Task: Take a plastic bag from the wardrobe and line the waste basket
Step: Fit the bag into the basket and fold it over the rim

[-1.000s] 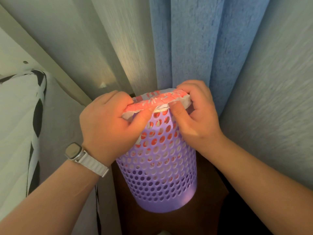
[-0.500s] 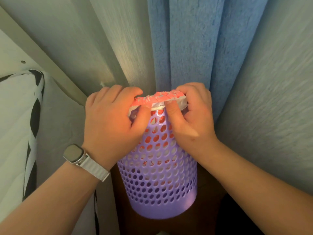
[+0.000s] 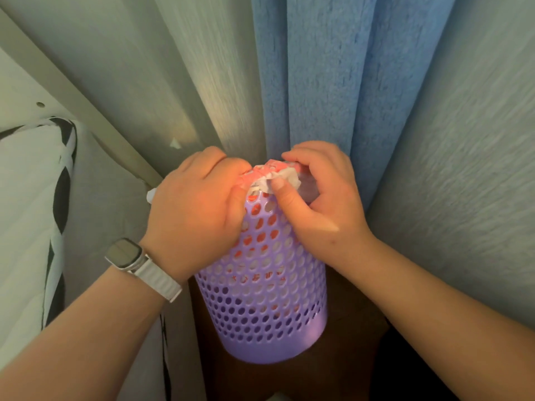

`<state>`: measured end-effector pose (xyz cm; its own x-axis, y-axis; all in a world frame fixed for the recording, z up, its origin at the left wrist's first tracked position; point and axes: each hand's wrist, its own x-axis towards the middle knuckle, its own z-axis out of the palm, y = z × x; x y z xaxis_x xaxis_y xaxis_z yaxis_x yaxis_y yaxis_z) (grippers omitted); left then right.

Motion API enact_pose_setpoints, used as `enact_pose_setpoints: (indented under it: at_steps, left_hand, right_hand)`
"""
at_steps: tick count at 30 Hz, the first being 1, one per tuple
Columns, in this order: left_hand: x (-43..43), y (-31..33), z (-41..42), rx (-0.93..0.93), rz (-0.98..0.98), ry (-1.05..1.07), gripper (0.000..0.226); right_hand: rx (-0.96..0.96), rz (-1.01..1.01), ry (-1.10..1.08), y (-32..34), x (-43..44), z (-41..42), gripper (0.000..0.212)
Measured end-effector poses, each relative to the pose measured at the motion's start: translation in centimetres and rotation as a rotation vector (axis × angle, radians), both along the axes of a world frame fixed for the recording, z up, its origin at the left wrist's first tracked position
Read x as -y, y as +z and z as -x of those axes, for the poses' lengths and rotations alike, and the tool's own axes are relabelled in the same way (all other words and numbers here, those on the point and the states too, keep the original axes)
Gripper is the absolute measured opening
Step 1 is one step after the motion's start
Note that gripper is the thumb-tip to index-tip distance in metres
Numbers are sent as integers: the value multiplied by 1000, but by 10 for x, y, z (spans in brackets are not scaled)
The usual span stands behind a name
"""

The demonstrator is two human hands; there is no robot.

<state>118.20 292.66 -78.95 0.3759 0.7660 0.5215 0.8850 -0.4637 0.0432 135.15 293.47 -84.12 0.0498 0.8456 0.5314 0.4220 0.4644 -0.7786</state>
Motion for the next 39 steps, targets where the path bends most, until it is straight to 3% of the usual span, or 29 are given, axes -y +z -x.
enact_pose_setpoints:
  at_steps: [8, 13, 20, 25, 29, 39]
  left_hand:
    - [-1, 0, 9, 94, 31, -39, 24]
    - [1, 8, 3, 51, 41, -105, 25]
    - [12, 5, -23, 148, 24, -6, 29]
    - [3, 2, -7, 33, 71, -52, 33]
    - [0, 1, -1, 8, 84, -32, 30]
    - [-2, 0, 3, 165, 100, -48, 21]
  right_hand:
    - [-51, -7, 34, -9, -10, -11, 29]
    - [-38, -62, -44, -5, -7, -7, 24]
    - [34, -56, -86, 4, -1, 8, 22]
    - [42, -67, -106, 3, 2, 10, 15]
    - [13, -80, -46, -1, 2, 7, 22]
    - [-72, -44, -74, -9, -8, -6, 19]
